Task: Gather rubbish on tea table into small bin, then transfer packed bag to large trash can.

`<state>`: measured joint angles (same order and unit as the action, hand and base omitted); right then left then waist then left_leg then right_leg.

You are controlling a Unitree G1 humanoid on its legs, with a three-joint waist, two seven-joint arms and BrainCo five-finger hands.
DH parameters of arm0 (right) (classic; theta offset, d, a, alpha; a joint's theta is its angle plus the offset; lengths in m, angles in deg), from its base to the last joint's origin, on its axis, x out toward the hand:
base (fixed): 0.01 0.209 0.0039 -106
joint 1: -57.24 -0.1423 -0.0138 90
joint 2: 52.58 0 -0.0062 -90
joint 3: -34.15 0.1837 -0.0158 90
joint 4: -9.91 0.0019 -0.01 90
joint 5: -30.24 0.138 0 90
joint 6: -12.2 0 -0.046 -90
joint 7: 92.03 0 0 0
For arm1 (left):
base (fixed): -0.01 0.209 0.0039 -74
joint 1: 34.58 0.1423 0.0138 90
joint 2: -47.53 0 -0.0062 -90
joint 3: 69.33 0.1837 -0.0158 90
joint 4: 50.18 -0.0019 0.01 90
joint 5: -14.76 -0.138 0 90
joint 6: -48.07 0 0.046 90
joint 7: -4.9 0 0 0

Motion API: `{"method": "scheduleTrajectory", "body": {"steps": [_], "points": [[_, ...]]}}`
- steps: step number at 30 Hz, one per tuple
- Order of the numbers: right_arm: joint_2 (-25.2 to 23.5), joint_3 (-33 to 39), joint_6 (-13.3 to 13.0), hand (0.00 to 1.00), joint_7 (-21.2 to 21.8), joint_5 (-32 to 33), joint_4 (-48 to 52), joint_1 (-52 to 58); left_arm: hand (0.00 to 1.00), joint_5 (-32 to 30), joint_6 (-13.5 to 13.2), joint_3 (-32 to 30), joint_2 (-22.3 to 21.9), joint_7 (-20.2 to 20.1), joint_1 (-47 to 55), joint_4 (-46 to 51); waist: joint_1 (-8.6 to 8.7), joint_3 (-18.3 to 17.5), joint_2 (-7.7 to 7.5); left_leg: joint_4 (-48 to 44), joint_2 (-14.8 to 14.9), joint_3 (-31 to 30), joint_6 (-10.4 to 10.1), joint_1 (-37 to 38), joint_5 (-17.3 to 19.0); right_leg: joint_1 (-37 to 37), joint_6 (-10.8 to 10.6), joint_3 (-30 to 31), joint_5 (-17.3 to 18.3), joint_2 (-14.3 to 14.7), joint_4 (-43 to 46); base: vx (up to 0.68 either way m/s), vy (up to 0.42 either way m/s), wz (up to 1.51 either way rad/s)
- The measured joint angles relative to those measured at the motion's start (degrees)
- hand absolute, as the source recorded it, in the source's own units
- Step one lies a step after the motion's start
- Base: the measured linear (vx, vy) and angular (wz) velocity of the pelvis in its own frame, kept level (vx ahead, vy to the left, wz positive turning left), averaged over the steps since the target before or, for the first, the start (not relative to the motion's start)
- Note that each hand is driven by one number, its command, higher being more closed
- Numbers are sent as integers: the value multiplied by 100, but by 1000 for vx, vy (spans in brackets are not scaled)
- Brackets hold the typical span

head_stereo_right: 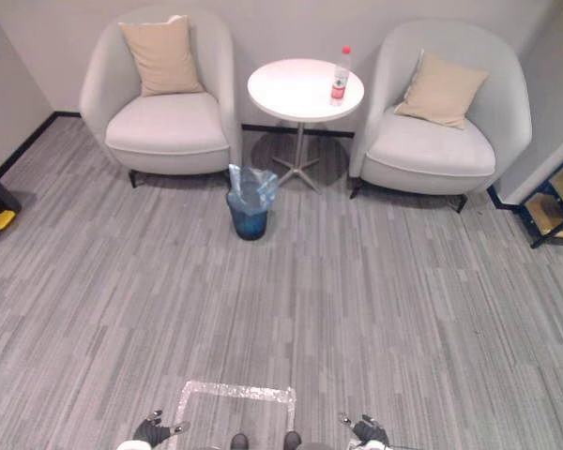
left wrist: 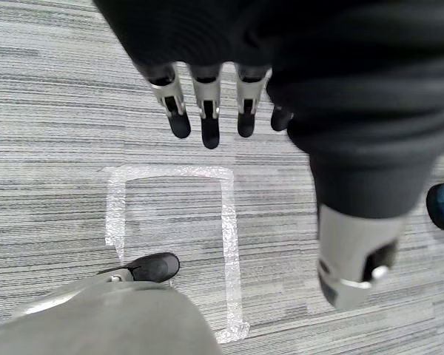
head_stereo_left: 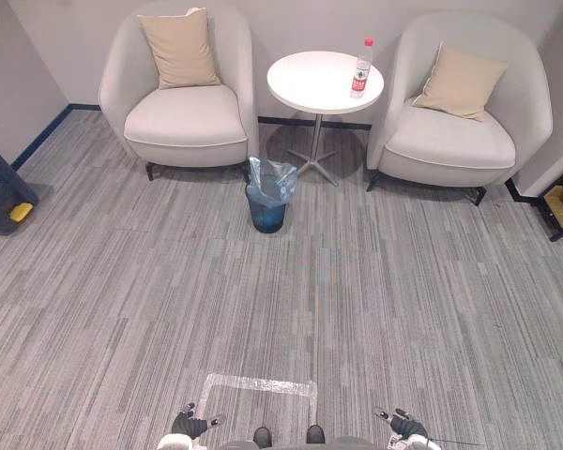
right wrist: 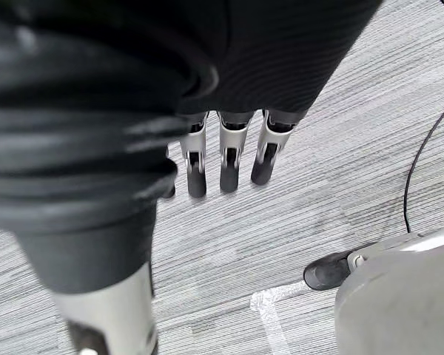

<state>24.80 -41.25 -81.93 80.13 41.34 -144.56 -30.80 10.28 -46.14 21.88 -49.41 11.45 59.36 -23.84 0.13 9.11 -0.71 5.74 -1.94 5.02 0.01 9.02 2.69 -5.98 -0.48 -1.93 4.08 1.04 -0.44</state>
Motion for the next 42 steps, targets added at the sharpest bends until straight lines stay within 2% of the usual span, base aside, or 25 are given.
{"method": "scheduleTrajectory", "body": {"steps": [14, 22, 26, 32, 35, 37, 39, 40, 41, 42], "points": [[-4, -2, 4, 0, 2, -125, 19, -18, 0, -1, 1, -1, -9, 51, -1, -5, -2, 31, 22, -52, -1, 105, 11, -8, 44, 27, 0, 83, 0, 0, 6, -8, -6, -2], [-8, -1, 7, 0, 9, -158, 100, -29, 0, -42, 4, 17, -13, 8, -23, -10, -9, 44, 56, -236, 50, 437, 34, -132, 202, 264, -8, 363, 17, 51, 159, -14, -17, -20], [-6, 0, 13, 0, 10, -172, 131, -89, 0, -38, 15, 90, -8, -23, -67, -10, -4, 82, 109, -462, 105, 702, 20, -284, 340, 565, -41, 355, 162, 62, 505, 16, -12, -29], [-36, 54, 16, 0, 8, -218, 198, -83, 0, 9, 21, 220, 32, -28, -132, -8, 24, 95, 96, -740, 217, 765, -137, -301, 575, 712, 67, -260, 541, -9, 968, 40, -56, -3], [-53, 89, 7, 0, 6, -201, 200, -82, 0, 11, 24, 210, 42, -30, -213, -9, 47, 97, 91, -1427, 371, 831, -377, -542, 961, 746, 194, -451, 788, -24, 1249, 93, -103, 12], [-53, 90, 0, 0, 4, -174, 189, -88, 0, 45, 27, 162, 66, -31, -312, 19, 38, 119, 69, -2753, 591, 1081, -571, -1150, 1115, 735, 270, -489, 892, -43, 1334, 126, -165, 14], [-48, 96, -4, 0, -6, -94, 203, -86, 0, 142, 51, -63, 11, -27, -297, 86, 24, 211, 110, -3768, 807, 1208, -604, -1461, 1094, 542, 272, -471, 892, -32, 1341, 183, -108, -19], [-57, 92, -10, 0, -15, -81, 255, -83, 0, 207, 61, -231, -40, -21, -284, 137, -1, 296, 156, -4523, 1008, 1291, -622, -1674, 1062, 352, 315, -407, 918, -22, 1359, 223, -24, -47], [-15, 93, -3, 0, -62, 26, 292, -64, 0, 245, 67, -295, -88, -12, -254, 147, -14, 353, 207, -5047, 1220, 1331, -598, -1867, 1211, 168, 396, -274, 968, -32, 1366, 209, 0, -51], [-4, 95, -2, 0, -92, 34, 298, -57, 0, 252, 68, -333, -118, -3, -255, 202, -16, 369, 245, -5112, 1279, 1329, -595, -1956, 1258, 98, 414, -205, 979, -51, 1350, 184, 43, -49]]}}
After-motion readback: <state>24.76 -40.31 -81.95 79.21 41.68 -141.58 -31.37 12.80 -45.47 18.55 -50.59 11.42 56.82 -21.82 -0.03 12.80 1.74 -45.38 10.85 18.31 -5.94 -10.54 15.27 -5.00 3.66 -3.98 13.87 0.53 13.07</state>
